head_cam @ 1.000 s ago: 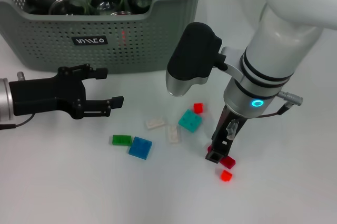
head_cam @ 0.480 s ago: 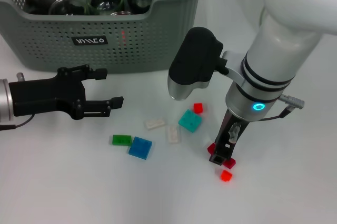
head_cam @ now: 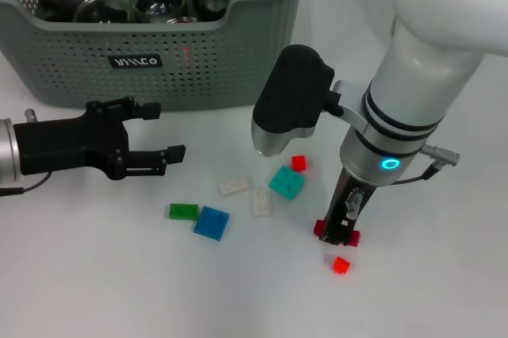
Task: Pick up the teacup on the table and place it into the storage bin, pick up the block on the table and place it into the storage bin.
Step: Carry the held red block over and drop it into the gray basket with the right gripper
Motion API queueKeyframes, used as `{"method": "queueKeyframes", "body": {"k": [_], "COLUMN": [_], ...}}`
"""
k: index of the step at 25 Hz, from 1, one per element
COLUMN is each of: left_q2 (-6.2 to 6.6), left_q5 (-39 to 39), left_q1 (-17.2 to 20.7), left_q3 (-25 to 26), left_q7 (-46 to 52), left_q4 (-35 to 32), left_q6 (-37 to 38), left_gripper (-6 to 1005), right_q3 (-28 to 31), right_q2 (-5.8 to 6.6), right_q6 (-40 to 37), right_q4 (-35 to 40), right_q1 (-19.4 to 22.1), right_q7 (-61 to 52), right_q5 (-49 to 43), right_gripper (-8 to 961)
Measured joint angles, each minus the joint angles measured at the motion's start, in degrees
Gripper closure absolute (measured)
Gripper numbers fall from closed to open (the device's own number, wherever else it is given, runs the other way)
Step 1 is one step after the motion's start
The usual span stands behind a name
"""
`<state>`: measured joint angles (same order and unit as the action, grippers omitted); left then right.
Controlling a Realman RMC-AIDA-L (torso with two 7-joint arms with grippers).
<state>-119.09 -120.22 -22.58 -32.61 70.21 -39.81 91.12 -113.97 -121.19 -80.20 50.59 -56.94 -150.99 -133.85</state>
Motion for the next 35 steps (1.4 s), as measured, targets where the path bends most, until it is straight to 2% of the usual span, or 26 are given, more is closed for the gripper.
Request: {"method": "queueKeyframes", "body": {"k": [3, 7, 10, 14, 15, 20, 25, 30, 32, 35], "left_q2": [0.06, 0.15, 0.32, 0.39, 0.40, 0.46, 0.45, 0.49, 0.50, 0.52], "left_q5": [0.05, 0.03, 0.01, -0.02, -0.02, -0.02, 0.35, 0.48, 0.50, 0.51], "left_q1": [0.00, 0.11, 0.38, 0.72, 0.77, 0.81, 0.79, 0.65, 0.63, 0.69], "left_q3": [0.00, 0.03, 0.12, 0.23, 0.27, 0.65, 0.97, 1.64, 2.15, 2.34], "left_q7": [-0.03, -0.05, -0.05, -0.04, -0.03, -0.12, -0.26, -0.28, -0.32, -0.35], "left_q4": [0.00, 0.00, -0.08, -0.27, -0.27, -0.28, -0.36, -0.26, -0.18, -0.12], "left_q6": [0.01, 0.02, 0.05, -0.01, -0.04, -0.09, -0.08, -0.07, -0.07, -0.04], "left_gripper": [127, 127, 127, 127, 127, 127, 127, 127, 127, 127], "right_q3": [0.09, 2.42, 7.51, 16.96, 19.63, 24.57, 26.27, 26.26, 26.37, 26.44], "right_q2": [0.31, 0.70, 0.61, 0.64, 0.63, 0.41, 0.44, 0.57, 0.64, 0.65], "right_q6": [-0.21, -3.34, -7.55, -11.08, -11.24, -6.97, 5.45, 19.38, 23.13, 25.65], "right_q4": [0.66, 6.35, 14.05, 24.78, 27.76, 32.66, 28.68, 15.77, 9.78, 4.91], "right_q1": [0.02, 1.24, 2.72, 2.56, 1.90, -1.68, -4.43, -7.15, -8.68, -9.65], "right_q7": [-0.32, -1.71, -2.19, -1.94, -1.53, 1.47, 7.45, 14.26, 17.00, 19.35], "right_q5": [-0.08, -3.64, -7.80, -7.59, -6.78, -4.88, -0.53, 3.63, 4.96, 5.22], "right_gripper": [751, 754, 756, 756, 756, 757, 757, 757, 756, 753]}}
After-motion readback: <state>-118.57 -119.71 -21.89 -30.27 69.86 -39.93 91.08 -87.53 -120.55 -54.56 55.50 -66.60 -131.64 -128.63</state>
